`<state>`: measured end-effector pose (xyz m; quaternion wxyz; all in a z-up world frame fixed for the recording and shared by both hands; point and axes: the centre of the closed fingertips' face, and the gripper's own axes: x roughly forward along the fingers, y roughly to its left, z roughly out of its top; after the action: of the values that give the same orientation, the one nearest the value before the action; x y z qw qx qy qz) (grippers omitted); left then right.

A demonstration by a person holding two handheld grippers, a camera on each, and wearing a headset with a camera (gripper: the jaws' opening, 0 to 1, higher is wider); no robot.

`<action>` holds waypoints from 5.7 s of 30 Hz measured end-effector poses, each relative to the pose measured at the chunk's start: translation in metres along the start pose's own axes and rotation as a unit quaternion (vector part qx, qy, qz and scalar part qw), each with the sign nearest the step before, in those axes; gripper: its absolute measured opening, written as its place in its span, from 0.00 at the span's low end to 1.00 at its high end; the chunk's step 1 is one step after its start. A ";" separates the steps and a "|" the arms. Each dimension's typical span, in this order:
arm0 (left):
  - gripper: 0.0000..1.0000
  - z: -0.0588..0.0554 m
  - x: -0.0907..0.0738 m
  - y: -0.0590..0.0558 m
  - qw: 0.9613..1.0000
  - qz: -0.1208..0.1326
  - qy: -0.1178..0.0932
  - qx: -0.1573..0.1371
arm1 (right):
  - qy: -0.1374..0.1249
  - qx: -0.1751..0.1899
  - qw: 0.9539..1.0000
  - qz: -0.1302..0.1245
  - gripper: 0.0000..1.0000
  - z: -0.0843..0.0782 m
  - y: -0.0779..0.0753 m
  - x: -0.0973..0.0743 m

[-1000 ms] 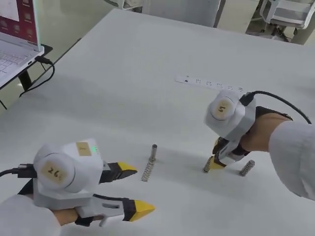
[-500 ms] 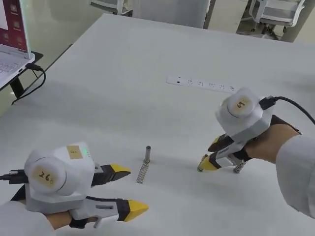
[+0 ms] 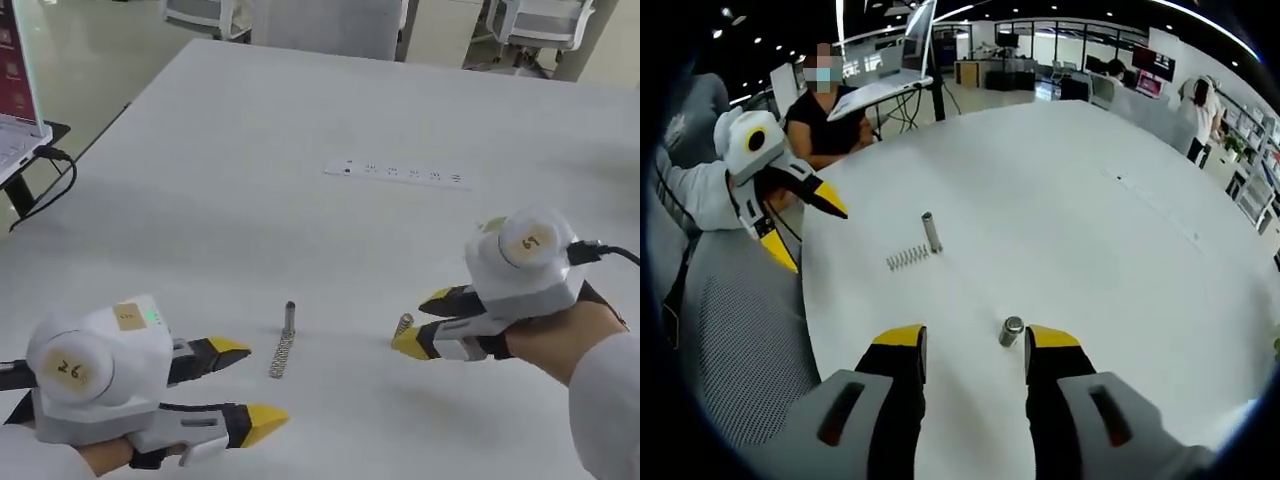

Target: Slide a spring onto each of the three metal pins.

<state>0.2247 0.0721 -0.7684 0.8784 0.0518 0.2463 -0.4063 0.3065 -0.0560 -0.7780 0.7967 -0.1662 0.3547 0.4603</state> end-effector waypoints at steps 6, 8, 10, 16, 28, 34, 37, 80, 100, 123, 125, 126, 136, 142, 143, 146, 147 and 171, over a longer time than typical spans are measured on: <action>0.41 0.001 0.000 0.000 1.000 0.003 -0.001 0.000 | -0.040 0.018 0.999 -0.010 0.48 -0.006 0.011 -0.009; 0.41 0.001 0.000 0.000 1.000 0.004 -0.001 0.000 | -0.054 0.024 0.998 -0.014 0.49 -0.007 0.013 -0.013; 0.41 0.001 0.000 0.001 1.000 0.005 -0.001 0.000 | -0.063 0.027 0.997 -0.018 0.51 -0.009 0.017 -0.018; 0.41 0.002 -0.001 0.004 1.000 0.010 -0.004 -0.003 | -0.088 0.027 0.995 -0.023 0.54 -0.011 0.028 -0.032; 0.40 0.001 -0.001 0.008 1.000 0.016 -0.001 -0.004 | -0.117 0.045 0.992 -0.028 0.60 -0.026 0.045 -0.052; 0.40 0.002 0.000 0.010 1.000 0.018 -0.003 -0.003 | -0.121 0.058 0.990 -0.034 0.61 -0.033 0.048 -0.059; 0.40 0.001 0.000 0.010 1.000 0.018 -0.001 -0.002 | -0.123 0.062 0.990 -0.038 0.62 -0.037 0.047 -0.061; 0.25 -0.023 0.056 0.050 0.982 0.119 0.135 -0.057 | -0.158 0.078 0.983 -0.048 0.65 -0.040 0.045 -0.073; 0.16 -0.035 0.079 0.059 0.972 0.153 0.173 -0.050 | -0.155 0.075 0.984 -0.050 0.63 -0.039 0.046 -0.073; 0.02 -0.048 0.075 0.053 0.972 0.128 0.194 -0.019 | -0.152 0.073 0.984 -0.048 0.61 -0.039 0.046 -0.073; 0.02 -0.046 0.073 0.052 0.975 0.123 0.186 -0.019 | -0.151 0.073 0.985 -0.048 0.61 -0.039 0.046 -0.073; 0.02 -0.045 0.072 0.052 0.975 0.121 0.183 -0.020 | -0.151 0.073 0.985 -0.048 0.61 -0.039 0.047 -0.073; 0.02 -0.033 0.056 0.045 0.983 0.090 0.162 -0.015 | -0.145 0.066 0.986 -0.042 0.61 -0.039 0.049 -0.072; 0.02 -0.023 0.043 0.037 0.988 0.062 0.141 -0.010 | -0.137 0.057 0.988 -0.036 0.61 -0.038 0.051 -0.070; 0.02 -0.019 0.041 0.035 0.989 0.056 0.134 -0.007 | -0.136 0.054 0.989 -0.033 0.61 -0.037 0.052 -0.070; 0.02 -0.012 0.037 0.030 0.992 0.041 0.116 -0.007 | -0.134 0.048 0.989 -0.028 0.61 -0.034 0.054 -0.070; 0.02 -0.009 0.036 0.028 0.993 0.035 0.109 -0.008 | -0.132 0.045 0.990 -0.025 0.60 -0.033 0.055 -0.070; 0.02 0.051 0.018 -0.045 0.985 -0.132 -0.043 0.103 | -0.108 -0.083 0.986 0.095 0.46 0.021 0.091 -0.067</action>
<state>0.2209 0.0153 -0.7274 0.8166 0.0911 0.1700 -0.5440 0.2157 -0.0372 -0.7097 0.7668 -0.1465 0.2411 0.5765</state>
